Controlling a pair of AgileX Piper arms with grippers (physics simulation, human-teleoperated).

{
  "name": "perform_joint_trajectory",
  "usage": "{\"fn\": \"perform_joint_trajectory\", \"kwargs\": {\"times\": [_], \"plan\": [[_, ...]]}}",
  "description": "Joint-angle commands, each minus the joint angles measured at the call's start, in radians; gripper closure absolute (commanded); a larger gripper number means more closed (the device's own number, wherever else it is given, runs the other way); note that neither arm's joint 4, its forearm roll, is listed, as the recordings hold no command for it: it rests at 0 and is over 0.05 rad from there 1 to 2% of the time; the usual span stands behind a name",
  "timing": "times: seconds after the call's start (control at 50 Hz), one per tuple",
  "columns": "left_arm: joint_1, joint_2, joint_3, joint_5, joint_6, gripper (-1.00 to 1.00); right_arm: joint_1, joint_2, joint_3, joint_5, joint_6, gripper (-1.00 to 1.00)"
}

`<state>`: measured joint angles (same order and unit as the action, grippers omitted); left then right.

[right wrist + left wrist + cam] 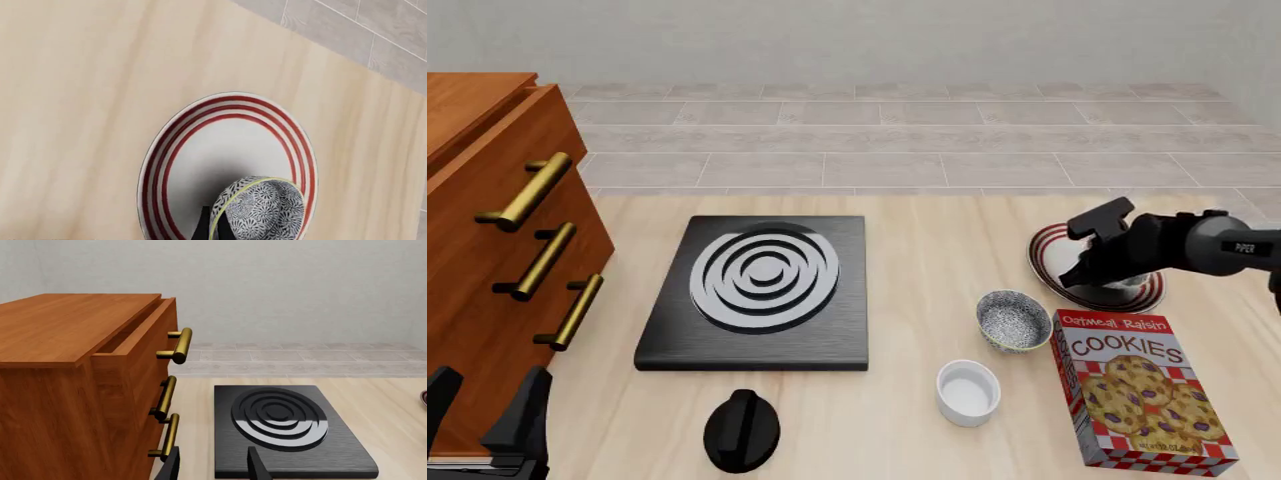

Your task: Pick the akita bowl from table center and place it on the plate.

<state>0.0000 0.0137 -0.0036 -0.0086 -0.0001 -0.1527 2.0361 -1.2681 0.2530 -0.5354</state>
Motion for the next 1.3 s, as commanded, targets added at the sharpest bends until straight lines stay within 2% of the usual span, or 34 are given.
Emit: {"fn": "perform_joint_trajectory", "kwargs": {"times": [0.02, 0.18, 0.2, 0.54, 0.82, 0.96, 1.3], "plan": [[0.0, 0.0, 0.0, 0.0, 0.0, -1.0, 0.01, 0.011, 0.001, 0.006, 0.003, 1.0], [0.0, 0.001, 0.0, 0.0, 0.0, -1.0, 0.017, 0.009, 0.005, 0.013, 0.005, 1.0], [0.0, 0.0, 0.0, 0.0, 0.0, -1.0, 0.015, 0.009, 0.006, 0.011, 0.002, -1.0], [0.0, 0.0, 0.0, 0.0, 0.0, -1.0, 0.019, 0.002, 0.021, 0.001, -0.007, -1.0], [0.0, 0.0, 0.0, 0.0, 0.0, -1.0, 0.028, -0.041, 0.05, -0.002, 0.015, -1.0], [0.0, 0.0, 0.0, 0.0, 0.0, -1.0, 0.034, -0.09, 0.081, -0.003, 0.022, -1.0], [0.0, 0.001, 0.0, 0.0, 0.0, -1.0, 0.07, -0.34, 0.23, 0.029, 0.01, -1.0]]}}
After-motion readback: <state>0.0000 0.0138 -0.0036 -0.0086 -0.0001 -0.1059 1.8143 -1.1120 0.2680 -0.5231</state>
